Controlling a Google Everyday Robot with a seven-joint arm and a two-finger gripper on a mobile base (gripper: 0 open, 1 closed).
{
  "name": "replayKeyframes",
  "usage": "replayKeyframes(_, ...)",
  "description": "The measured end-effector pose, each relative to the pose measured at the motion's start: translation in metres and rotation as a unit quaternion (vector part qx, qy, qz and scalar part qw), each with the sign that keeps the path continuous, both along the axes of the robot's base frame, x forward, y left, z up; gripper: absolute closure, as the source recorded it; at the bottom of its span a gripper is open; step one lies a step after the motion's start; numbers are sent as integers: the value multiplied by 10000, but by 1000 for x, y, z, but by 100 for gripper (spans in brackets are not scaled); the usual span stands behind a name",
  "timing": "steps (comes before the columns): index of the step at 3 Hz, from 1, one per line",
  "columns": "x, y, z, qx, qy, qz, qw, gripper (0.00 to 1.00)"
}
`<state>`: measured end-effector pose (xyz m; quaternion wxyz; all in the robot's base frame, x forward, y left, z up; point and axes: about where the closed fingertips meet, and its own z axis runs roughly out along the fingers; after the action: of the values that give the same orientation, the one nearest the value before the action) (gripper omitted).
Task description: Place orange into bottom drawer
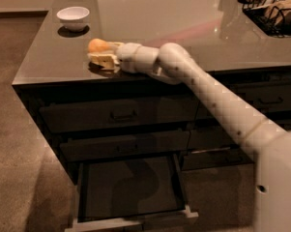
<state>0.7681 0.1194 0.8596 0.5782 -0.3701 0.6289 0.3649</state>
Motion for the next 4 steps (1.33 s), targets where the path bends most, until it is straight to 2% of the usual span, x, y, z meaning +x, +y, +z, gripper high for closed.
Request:
replayKeyframes(1,-41,-25,23,-66,-265,483,9985,100)
replayKeyframes(2,-107,-62,37,-920,-394,824,9916,100)
replayKeyframes(3,-141,-83,27,-1573,-239,961,9826,100)
replayKeyframes(4,-172,-111,-26,-1518,70,909,9842,100)
